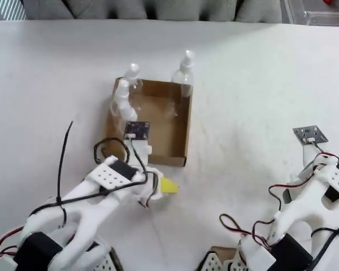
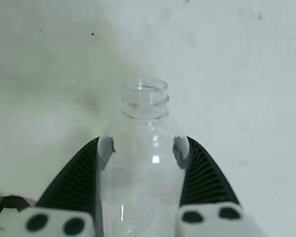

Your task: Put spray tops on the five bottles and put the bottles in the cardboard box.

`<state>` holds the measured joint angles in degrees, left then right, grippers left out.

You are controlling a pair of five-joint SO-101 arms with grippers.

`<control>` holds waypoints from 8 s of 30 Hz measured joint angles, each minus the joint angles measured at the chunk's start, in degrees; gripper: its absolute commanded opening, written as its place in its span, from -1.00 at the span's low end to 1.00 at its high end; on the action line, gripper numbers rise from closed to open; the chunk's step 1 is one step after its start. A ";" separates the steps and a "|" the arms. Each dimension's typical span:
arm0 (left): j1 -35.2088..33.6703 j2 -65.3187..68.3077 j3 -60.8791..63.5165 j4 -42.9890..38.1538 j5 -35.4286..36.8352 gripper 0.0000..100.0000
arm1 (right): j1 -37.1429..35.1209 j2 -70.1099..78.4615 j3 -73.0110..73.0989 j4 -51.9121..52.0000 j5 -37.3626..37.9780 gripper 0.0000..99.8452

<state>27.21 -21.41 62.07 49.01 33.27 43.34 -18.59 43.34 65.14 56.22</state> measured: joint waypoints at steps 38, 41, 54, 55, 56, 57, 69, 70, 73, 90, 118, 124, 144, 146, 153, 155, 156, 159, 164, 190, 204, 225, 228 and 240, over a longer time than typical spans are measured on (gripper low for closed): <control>-11.08 -22.95 4.92 0.09 -2.37 -0.96 | 0.00 -1.41 0.00 4.92 -4.92 -0.97; -13.45 -24.18 4.92 0.09 -2.37 -0.96 | 0.09 -4.57 -0.09 4.92 -8.44 -0.97; -14.33 -24.44 6.33 0.09 -2.55 -0.96 | 7.65 -10.55 2.55 -7.56 -9.85 -0.96; -14.33 -24.44 6.33 0.09 -2.55 -0.96 | 7.82 -9.05 2.55 -9.14 -9.67 -0.96; -14.33 -24.44 6.42 0.09 -2.55 -0.96 | 8.00 -7.30 2.55 -10.73 -9.67 -0.96; -14.33 -24.44 6.42 0.09 -2.55 -0.96 | 8.09 -5.45 2.55 -12.22 -9.58 -0.94; -14.33 -24.44 7.47 0.09 -6.68 -0.96 | 8.26 14.51 -0.88 -23.30 -9.49 -0.53; -14.33 -24.44 7.47 0.09 -6.68 -0.96 | 8.26 14.51 -1.67 -23.30 -9.49 -0.51; -14.33 -24.44 7.47 0.09 -6.86 -0.96 | 8.26 14.51 -4.48 -20.48 -9.49 -0.49; -14.33 -24.44 7.47 0.09 -6.86 -0.96 | 10.81 9.93 -7.47 -4.40 -5.01 -0.49; -14.33 -24.44 7.47 0.09 -7.03 -0.96 | 8.62 18.11 -11.96 -10.02 -7.12 -0.95; -14.33 -24.44 7.47 0.09 -7.03 -0.96 | 7.74 18.11 -17.76 -0.62 -7.03 -0.96; -18.46 -24.44 1.93 8.62 -7.21 -0.96 | 11.60 -11.69 -6.95 5.36 -7.03 -0.96; -18.46 -24.44 -0.44 11.43 -7.47 -0.96 | 11.16 -15.30 -5.54 6.24 -7.03 -0.96; -21.80 -24.44 -7.56 16.70 -13.71 -0.96 | 5.10 -28.31 -1.05 9.49 -11.69 -0.95; -23.21 -24.44 -9.67 16.97 -15.03 -0.96 | 2.81 -31.65 -1.05 10.55 -14.33 -0.95; -24.00 -24.44 -10.73 17.05 -15.30 -0.96 | 1.93 -33.32 -1.05 11.25 -15.65 -0.95; -25.85 -24.44 -13.63 18.64 -15.91 -0.96 | -3.16 -38.33 -1.05 14.33 -19.43 -0.95; -26.02 -25.76 -15.12 21.71 -16.09 -0.96 | -13.54 -45.63 -0.97 14.68 -30.51 -0.96; -26.11 -51.52 -27.08 8.97 -18.11 -0.95 | -56.26 -70.07 14.51 -12.40 -56.88 -0.97; -26.11 -51.87 -27.08 -20.04 -2.29 -0.95 | -74.02 -76.22 30.15 -26.55 -56.88 -0.97; -16.62 -29.98 -57.93 -2.73 -2.11 -0.95 | -80.00 -84.22 37.98 -26.90 -53.80 -0.97; -12.84 -30.07 -59.08 -0.44 -1.93 -0.95 | -79.91 -84.22 37.98 -26.90 -53.80 -0.97; -12.04 -23.21 -57.05 -7.21 -1.93 -0.95 | -80.09 -84.22 39.56 -26.90 -53.80 -0.97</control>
<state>15.16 -44.62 5.01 41.80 31.34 -36.75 -102.81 82.90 38.24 2.42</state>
